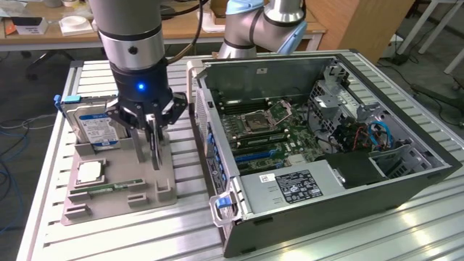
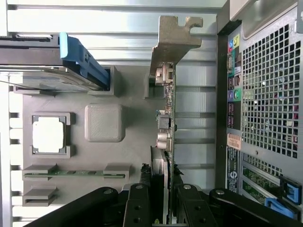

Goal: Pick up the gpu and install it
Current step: 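Pick up the gpu and move the gpu toward the slot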

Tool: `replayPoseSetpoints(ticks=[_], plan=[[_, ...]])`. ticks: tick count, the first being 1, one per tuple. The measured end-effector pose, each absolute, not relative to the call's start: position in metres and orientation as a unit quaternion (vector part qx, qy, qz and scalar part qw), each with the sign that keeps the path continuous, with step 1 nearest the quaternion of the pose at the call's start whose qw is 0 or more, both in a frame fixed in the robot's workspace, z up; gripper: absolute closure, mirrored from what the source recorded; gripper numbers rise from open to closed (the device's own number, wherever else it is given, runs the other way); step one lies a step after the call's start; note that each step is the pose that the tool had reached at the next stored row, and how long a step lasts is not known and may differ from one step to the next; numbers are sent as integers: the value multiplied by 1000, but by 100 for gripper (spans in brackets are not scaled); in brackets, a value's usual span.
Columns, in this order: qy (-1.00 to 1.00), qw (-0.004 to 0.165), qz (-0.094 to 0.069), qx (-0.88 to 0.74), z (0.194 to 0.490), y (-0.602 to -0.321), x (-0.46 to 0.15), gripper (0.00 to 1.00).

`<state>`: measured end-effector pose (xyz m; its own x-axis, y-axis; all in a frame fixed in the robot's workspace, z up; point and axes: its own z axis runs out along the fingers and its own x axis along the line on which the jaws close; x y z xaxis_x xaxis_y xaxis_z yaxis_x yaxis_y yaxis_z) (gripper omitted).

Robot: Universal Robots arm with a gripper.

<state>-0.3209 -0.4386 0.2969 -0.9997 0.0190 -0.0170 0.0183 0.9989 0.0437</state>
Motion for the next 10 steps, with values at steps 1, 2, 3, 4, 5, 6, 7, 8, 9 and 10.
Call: replayPoseSetpoints(ticks=[1, 2, 3, 4, 5, 6, 7, 8, 9, 10], plan=[[1000, 9, 22, 9, 298, -439, -321, 73], [1000, 9, 22, 9, 300, -439, -321, 73], [1000, 9, 22, 9, 301, -439, -321, 73], [1000, 9, 22, 9, 302, -439, -321, 73], [1000, 9, 22, 9, 303, -439, -321, 73], [1000, 9, 22, 9, 304, -439, -321, 73], [1000, 9, 22, 9, 305, -439, -321, 73], [1000, 9, 22, 9, 307, -439, -321, 73], [1000, 9, 22, 9, 307, -439, -321, 73], [1000, 9, 22, 9, 308, -439, -321, 73]])
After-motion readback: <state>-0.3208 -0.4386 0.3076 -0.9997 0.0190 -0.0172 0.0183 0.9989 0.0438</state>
